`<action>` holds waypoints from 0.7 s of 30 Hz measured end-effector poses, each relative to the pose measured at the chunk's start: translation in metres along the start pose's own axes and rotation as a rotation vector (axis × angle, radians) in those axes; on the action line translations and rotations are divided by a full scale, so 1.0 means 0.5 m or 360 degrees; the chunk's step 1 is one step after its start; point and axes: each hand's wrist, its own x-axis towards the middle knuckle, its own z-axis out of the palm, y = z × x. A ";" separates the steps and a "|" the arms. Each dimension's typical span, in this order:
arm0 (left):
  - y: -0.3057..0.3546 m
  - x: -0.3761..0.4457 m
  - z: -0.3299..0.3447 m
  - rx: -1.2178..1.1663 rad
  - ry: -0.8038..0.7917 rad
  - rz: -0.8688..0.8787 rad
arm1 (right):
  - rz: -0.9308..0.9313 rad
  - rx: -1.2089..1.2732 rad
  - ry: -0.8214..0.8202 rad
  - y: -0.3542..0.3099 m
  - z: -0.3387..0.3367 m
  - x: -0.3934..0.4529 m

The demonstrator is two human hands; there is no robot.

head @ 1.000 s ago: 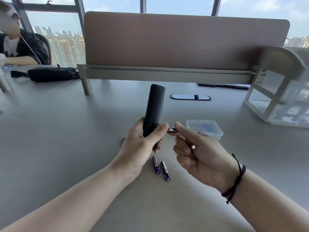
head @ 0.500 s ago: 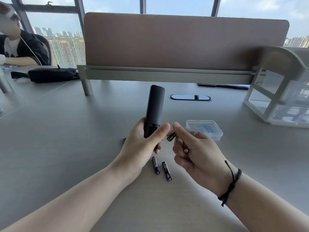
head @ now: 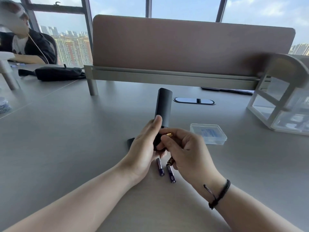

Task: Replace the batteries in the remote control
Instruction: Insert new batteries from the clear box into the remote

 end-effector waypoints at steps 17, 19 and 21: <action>-0.008 0.000 0.007 0.0241 -0.0062 0.0108 | -0.0113 -0.0027 -0.0004 -0.001 0.000 -0.007; -0.008 0.000 0.006 0.0247 -0.0015 0.0104 | -0.0115 -0.0064 -0.0015 0.001 0.000 -0.007; -0.008 0.001 0.003 0.0254 0.0056 0.0066 | -0.0119 -0.0100 -0.0020 -0.001 -0.001 -0.006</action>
